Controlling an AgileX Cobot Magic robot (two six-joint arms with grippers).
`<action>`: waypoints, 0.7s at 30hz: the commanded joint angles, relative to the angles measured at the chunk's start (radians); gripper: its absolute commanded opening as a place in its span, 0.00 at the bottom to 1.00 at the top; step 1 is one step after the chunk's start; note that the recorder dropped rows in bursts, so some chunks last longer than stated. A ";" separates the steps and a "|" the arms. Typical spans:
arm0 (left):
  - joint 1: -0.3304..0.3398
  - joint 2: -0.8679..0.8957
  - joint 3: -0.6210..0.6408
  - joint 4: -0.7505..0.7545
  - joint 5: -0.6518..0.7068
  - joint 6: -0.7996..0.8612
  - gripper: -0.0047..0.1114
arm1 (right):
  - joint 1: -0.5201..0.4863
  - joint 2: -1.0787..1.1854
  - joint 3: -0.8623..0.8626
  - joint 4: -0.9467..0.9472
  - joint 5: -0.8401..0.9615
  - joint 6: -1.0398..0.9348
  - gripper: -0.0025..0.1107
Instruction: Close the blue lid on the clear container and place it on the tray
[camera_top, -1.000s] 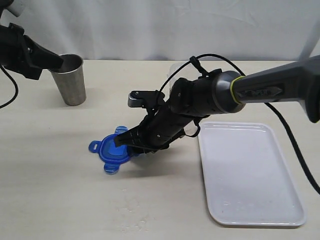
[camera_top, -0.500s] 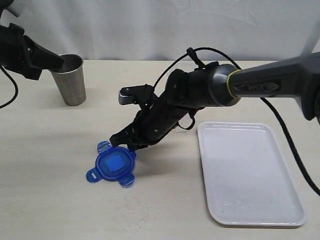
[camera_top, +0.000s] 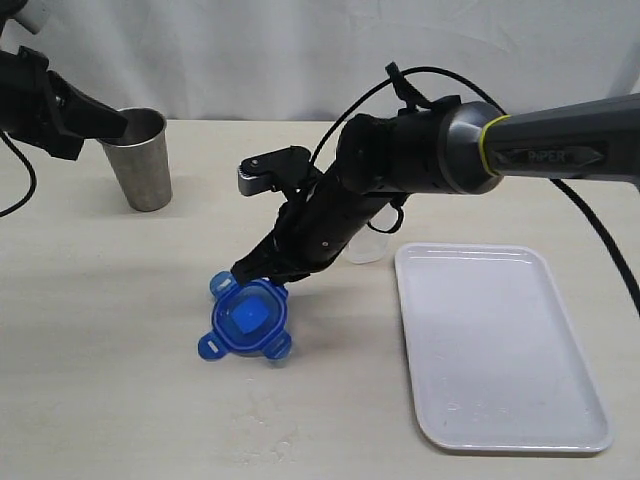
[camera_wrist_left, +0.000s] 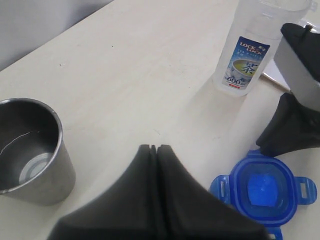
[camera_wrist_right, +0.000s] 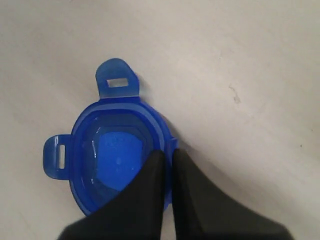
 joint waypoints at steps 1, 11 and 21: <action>0.002 -0.002 0.002 -0.011 0.007 -0.006 0.04 | 0.001 0.001 0.003 -0.051 0.063 0.009 0.06; 0.002 -0.002 0.002 -0.011 0.017 -0.006 0.04 | 0.001 0.031 0.003 -0.111 0.087 0.013 0.29; 0.002 -0.002 0.002 -0.011 0.019 -0.006 0.04 | 0.001 0.039 0.003 -0.111 0.102 0.013 0.37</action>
